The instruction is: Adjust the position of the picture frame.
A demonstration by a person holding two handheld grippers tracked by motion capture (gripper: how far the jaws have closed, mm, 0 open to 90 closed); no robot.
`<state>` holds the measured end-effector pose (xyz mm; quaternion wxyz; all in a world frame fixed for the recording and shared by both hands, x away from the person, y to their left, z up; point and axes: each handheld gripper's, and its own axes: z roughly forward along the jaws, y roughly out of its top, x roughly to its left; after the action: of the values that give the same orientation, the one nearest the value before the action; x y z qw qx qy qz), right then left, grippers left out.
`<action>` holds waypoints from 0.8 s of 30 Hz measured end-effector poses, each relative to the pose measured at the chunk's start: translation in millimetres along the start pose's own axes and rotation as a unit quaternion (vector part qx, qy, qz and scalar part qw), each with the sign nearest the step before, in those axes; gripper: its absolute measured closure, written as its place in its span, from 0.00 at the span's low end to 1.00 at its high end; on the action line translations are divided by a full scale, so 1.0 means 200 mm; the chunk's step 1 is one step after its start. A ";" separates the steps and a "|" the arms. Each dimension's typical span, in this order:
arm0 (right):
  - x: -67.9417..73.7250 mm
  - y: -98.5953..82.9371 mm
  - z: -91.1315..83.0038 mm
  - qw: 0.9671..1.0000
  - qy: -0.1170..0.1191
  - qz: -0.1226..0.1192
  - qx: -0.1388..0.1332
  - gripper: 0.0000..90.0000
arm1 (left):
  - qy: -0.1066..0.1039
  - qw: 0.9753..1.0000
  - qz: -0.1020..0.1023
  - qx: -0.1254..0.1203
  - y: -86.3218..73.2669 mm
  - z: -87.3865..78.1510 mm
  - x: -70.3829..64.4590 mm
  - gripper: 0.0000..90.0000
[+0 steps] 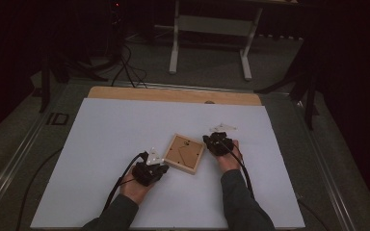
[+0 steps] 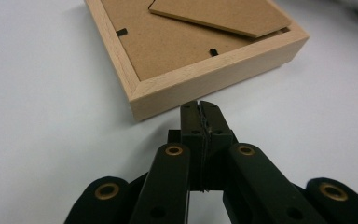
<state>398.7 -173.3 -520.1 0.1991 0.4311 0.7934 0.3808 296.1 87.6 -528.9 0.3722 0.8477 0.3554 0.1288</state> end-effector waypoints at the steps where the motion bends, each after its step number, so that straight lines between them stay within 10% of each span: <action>1: 0.00 0.00 0.01 1.000 0.001 0.000 0.001 1.00 | 0.002 1.000 0.004 0.004 0.00 0.01 0.00 0.99; 12: 0.01 -0.01 0.00 1.000 0.008 0.008 -0.001 1.00 | 0.019 0.999 0.022 0.020 0.02 0.05 -0.02 1.00; 24: 0.04 -0.02 -0.01 1.000 0.019 -0.001 0.005 1.00 | 0.040 0.999 0.000 0.025 0.03 0.04 0.06 1.00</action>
<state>390.6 -168.5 -521.4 0.1824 0.4235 0.7994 0.3852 311.5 89.5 -530.3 0.3366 0.8506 0.3736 0.1538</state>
